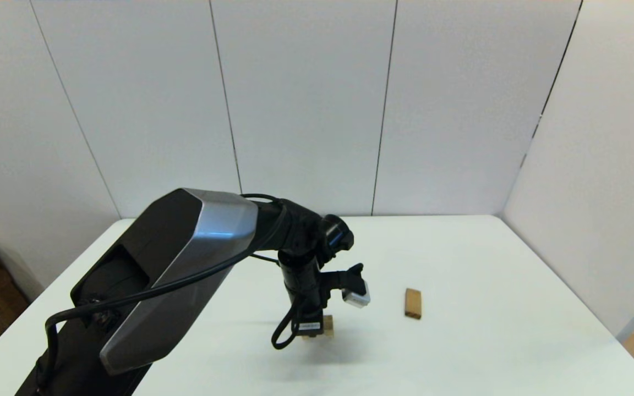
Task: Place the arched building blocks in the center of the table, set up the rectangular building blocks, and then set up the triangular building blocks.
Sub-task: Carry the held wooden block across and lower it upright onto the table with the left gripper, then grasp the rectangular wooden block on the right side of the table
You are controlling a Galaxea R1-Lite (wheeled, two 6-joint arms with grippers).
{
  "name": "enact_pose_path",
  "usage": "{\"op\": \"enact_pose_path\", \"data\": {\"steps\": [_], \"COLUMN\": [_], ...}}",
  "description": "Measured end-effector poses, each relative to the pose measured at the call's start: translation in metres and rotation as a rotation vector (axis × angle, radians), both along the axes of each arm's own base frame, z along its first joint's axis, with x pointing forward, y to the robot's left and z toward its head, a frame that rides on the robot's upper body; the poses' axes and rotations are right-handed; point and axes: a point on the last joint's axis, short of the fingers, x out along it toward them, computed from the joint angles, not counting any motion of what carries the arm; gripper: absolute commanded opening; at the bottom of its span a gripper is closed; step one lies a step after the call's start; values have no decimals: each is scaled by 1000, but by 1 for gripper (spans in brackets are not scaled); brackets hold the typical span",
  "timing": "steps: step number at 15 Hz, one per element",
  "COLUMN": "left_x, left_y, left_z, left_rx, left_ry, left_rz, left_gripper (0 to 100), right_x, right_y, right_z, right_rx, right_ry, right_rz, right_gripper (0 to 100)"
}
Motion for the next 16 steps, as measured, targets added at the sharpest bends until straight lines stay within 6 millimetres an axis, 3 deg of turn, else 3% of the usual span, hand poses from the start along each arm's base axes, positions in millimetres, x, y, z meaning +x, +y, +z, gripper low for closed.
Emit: {"op": "enact_pose_path", "data": {"steps": [1, 11, 16], "left_x": [0, 0, 16], "left_y": [0, 4, 33], "left_z": [0, 7, 47], "left_rx": [-1, 16, -51], "left_ry": [0, 18, -59], "left_rz": [0, 13, 147], "left_gripper": [100, 100, 100], "right_x": [0, 0, 0], "right_y": [0, 0, 0], "right_z": [0, 0, 0], "right_rx": [0, 0, 0], "right_ry": [0, 0, 0], "right_rz": [0, 0, 0], "right_gripper": [100, 100, 100]}}
